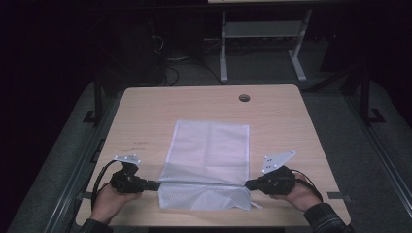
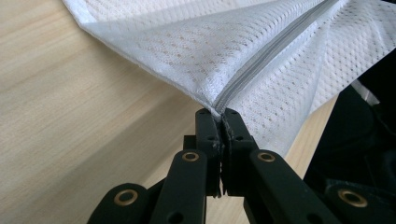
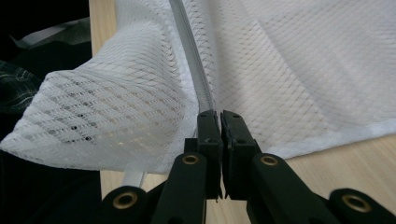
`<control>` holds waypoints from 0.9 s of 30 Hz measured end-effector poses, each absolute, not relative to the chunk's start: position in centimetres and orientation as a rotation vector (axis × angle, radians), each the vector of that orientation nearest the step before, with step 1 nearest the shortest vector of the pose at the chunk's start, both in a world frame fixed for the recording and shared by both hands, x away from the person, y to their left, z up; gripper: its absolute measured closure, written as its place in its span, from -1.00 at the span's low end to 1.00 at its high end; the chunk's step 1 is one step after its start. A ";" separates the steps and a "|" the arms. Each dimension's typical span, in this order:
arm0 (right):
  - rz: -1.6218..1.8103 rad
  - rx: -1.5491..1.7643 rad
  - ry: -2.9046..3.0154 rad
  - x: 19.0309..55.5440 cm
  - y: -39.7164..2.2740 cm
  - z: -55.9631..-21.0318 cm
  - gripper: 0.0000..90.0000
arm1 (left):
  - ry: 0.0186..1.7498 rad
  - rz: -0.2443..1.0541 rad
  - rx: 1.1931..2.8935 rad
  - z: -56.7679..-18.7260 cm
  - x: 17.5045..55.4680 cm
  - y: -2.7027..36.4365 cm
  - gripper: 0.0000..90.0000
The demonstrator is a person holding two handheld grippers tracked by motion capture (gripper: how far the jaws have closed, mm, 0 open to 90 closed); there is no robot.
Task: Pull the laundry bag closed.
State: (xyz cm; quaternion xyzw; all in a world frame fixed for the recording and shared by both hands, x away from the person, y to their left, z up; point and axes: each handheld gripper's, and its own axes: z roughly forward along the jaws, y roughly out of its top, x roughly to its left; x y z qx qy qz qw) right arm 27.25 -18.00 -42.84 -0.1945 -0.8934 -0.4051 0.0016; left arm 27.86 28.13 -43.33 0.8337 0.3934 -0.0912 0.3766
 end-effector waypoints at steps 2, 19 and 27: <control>-1.274 -0.613 -2.808 27.4 -18.1 -42.8 0.94 | 1.001 -0.234 2.130 -43.4 27.8 28.0 0.94; -1.248 -0.629 -2.842 28.4 -18.3 -43.2 0.90 | 0.966 -0.218 2.127 -43.8 27.9 27.5 0.54; -1.306 -0.693 -2.794 28.6 -18.0 -43.2 0.25 | 0.958 -0.114 2.134 -43.3 27.7 27.5 -0.24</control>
